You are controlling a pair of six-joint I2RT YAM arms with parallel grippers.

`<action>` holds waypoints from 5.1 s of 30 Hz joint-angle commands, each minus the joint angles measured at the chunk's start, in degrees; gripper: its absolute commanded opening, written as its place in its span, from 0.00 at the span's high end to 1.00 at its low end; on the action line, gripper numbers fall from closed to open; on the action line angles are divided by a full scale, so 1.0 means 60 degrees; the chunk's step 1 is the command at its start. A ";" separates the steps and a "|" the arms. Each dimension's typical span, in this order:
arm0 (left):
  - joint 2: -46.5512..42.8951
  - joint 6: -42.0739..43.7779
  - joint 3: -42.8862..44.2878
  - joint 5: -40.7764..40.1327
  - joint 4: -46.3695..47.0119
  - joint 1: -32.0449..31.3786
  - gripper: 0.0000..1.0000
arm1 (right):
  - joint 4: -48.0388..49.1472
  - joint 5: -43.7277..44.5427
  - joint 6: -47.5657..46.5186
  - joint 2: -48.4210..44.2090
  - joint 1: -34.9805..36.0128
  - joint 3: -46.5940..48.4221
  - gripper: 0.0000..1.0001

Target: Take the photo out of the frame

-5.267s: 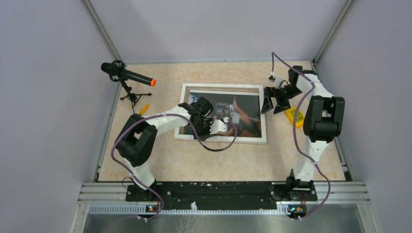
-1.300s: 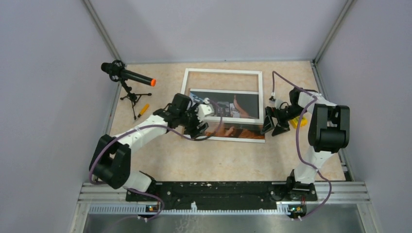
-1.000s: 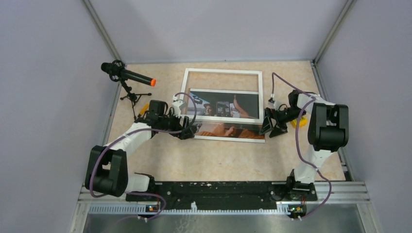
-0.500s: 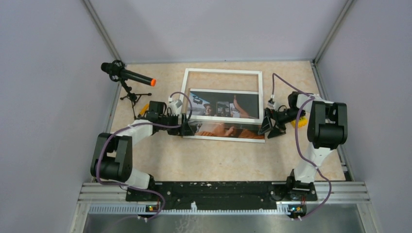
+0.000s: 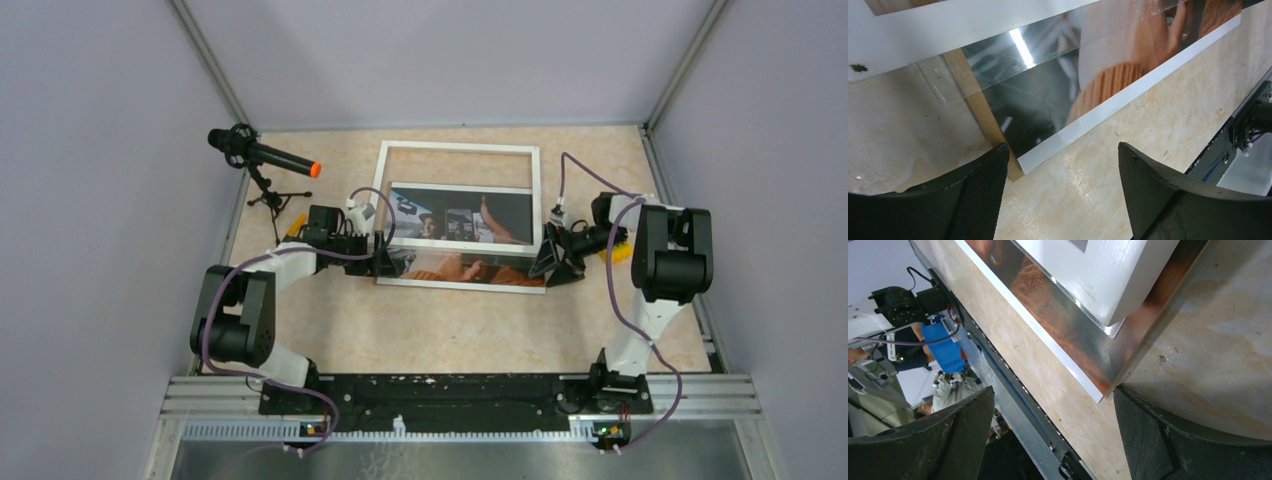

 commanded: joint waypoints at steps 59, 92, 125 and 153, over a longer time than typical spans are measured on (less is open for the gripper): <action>-0.1099 0.8665 -0.0521 -0.2893 0.3558 -0.5667 0.12 | -0.2480 -0.2807 -0.2810 0.0138 -0.0958 0.0664 1.00; 0.1236 0.9574 0.0355 -0.4919 0.4865 -0.7324 0.58 | -0.2697 -0.2671 -0.3091 0.0384 -0.1004 0.0711 1.00; 0.0578 0.7950 0.3561 -0.3202 -0.2174 -0.7623 1.00 | -0.2523 -0.1362 -0.2520 -0.0313 -0.1603 0.2128 0.06; 0.0648 0.6703 1.1722 -0.4334 -0.3909 -0.4295 1.00 | -0.2025 -0.0411 -0.0993 0.0161 -0.1604 0.5711 0.06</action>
